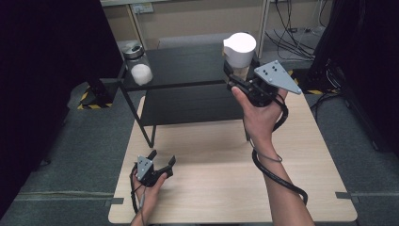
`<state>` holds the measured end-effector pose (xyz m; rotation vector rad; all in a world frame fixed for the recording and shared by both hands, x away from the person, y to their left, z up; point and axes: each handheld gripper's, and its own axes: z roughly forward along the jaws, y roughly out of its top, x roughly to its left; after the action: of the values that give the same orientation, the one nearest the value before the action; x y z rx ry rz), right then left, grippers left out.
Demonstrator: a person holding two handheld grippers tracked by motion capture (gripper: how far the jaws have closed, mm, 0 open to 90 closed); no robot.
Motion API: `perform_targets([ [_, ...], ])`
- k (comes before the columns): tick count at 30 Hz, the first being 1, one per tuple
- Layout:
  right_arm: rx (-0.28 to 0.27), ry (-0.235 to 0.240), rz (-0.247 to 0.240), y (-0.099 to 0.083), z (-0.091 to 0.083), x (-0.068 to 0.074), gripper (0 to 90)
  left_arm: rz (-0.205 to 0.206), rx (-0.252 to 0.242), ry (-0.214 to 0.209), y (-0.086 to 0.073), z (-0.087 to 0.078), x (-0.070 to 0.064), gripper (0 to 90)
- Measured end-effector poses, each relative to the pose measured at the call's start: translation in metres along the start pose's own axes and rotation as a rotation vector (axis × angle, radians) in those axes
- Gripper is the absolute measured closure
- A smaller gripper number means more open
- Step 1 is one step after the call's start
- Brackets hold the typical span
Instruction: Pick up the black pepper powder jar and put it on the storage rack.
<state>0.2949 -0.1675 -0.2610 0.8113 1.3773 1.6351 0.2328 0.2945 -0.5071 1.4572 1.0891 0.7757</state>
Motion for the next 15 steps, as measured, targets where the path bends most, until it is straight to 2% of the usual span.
perform_targets([
  [7, 0.027, -0.019, -0.012, 0.008, 0.014, -0.002, 30.9, -0.002, -0.001, -0.001, 0.0, 0.0, 0.001, 13.8],
  [15, 0.057, -0.049, 0.02, 0.009, 0.028, -0.009, 30.9, -0.005, 0.0, -0.003, 0.0, 0.0, 0.001, 13.8],
])
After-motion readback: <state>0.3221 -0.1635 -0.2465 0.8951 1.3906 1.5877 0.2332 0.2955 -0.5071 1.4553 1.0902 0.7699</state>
